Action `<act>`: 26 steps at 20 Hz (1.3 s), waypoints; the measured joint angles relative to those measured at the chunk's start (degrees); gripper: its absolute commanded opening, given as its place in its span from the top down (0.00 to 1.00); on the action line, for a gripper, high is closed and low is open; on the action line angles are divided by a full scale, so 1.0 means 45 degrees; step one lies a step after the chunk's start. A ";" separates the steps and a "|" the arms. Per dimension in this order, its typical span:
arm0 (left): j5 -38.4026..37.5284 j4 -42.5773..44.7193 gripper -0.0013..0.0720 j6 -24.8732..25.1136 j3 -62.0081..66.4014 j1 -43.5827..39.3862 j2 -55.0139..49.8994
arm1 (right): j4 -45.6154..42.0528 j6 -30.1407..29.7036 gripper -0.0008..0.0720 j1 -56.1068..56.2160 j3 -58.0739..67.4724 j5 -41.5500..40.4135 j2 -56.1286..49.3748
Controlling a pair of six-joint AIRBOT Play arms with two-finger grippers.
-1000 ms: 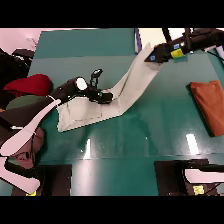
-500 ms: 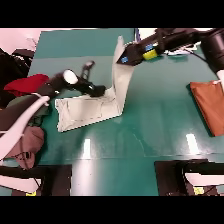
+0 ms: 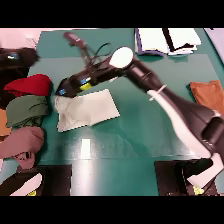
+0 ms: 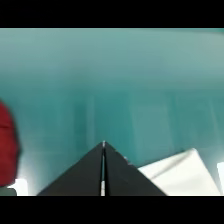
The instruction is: Fold the shirts.
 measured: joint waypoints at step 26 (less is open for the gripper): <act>-0.0413 -0.0034 0.95 0.0005 -0.0073 -0.2021 0.0903 | -0.1341 0.1166 0.97 -0.3818 -0.4813 0.0534 -0.2050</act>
